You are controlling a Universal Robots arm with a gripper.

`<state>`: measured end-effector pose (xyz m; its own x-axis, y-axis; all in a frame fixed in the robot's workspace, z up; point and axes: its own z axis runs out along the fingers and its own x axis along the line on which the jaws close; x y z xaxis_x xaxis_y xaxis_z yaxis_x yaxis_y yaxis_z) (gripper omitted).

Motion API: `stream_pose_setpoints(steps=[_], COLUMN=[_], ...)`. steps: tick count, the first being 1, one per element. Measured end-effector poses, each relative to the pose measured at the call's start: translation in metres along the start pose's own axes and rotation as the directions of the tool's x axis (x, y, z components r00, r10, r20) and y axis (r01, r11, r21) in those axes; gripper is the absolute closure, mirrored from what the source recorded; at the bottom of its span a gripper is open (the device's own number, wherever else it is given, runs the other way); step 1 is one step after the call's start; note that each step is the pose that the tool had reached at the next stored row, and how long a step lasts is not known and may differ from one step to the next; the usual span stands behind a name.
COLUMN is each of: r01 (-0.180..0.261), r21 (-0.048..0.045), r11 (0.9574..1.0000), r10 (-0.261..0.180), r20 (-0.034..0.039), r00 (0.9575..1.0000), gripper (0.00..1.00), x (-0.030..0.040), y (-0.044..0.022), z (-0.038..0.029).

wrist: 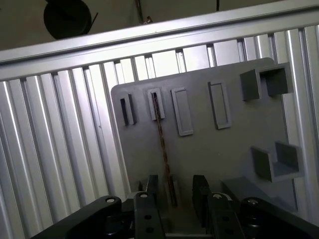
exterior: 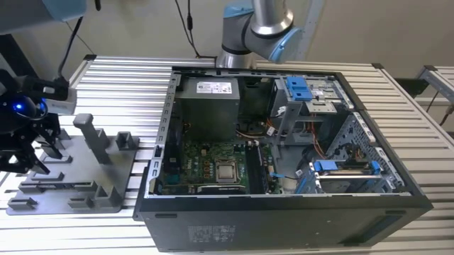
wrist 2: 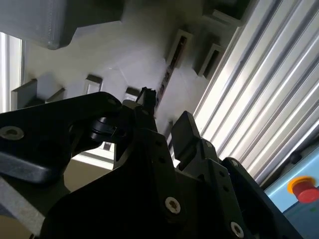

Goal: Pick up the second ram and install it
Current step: 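Pick up the second ram and move it above second insertion slot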

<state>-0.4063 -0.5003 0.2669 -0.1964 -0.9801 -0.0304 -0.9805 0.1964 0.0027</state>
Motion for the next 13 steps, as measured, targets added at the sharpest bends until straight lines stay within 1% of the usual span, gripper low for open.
stream_pose_setpoints(steps=[8, 13], r01=[0.000, 0.000], r21=[0.0001, 0.0001], r11=[1.0000, 1.0000], r10=[0.000, 0.000], r20=[0.0001, 0.0001], r00=[1.0000, 1.0000], gripper=[0.58, 0.58], x=[0.0000, 0.0001], y=[0.0000, 0.0000], z=[0.0014, 0.0036])
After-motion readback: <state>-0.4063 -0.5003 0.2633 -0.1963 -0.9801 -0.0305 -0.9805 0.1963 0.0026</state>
